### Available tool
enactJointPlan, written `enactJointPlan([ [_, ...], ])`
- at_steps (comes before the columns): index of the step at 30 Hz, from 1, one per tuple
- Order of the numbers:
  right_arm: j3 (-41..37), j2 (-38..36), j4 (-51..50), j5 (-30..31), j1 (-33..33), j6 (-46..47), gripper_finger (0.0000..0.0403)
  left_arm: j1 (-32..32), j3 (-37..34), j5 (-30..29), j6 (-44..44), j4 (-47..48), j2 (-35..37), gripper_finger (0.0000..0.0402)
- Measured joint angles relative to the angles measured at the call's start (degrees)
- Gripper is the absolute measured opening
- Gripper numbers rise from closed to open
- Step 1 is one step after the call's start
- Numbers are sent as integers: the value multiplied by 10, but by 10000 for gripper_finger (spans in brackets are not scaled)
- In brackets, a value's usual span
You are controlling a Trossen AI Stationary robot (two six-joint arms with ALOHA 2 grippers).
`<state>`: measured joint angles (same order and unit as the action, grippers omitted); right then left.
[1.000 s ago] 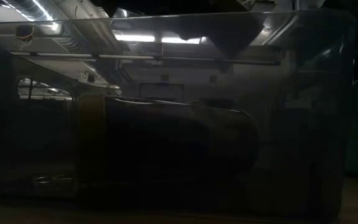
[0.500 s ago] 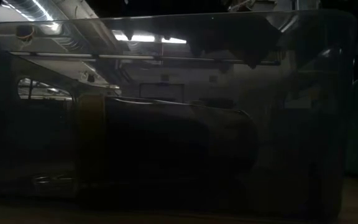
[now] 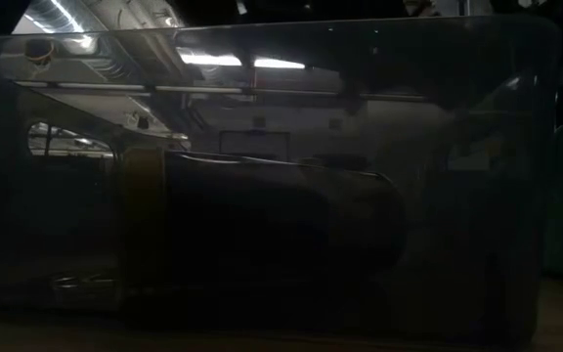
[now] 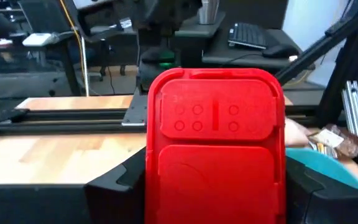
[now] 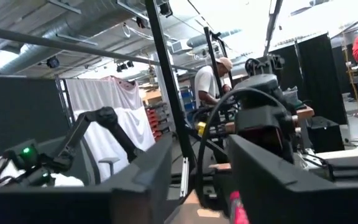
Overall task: Sort spices by type
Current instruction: Put the red seasoning can into the green bin
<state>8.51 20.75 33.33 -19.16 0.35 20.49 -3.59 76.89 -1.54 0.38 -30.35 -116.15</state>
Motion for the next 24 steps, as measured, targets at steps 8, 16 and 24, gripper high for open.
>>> enactJointPlan([
  [8,53,0,-80,-29,0,-32,235,0,59,1,-40,72,-40,205],
  [16,189,4,-418,21,0,-89,237,4,88,1,-49,73,-74,205],
  [24,239,6,-594,96,0,-90,237,0,91,1,-72,108,-74,205],
])
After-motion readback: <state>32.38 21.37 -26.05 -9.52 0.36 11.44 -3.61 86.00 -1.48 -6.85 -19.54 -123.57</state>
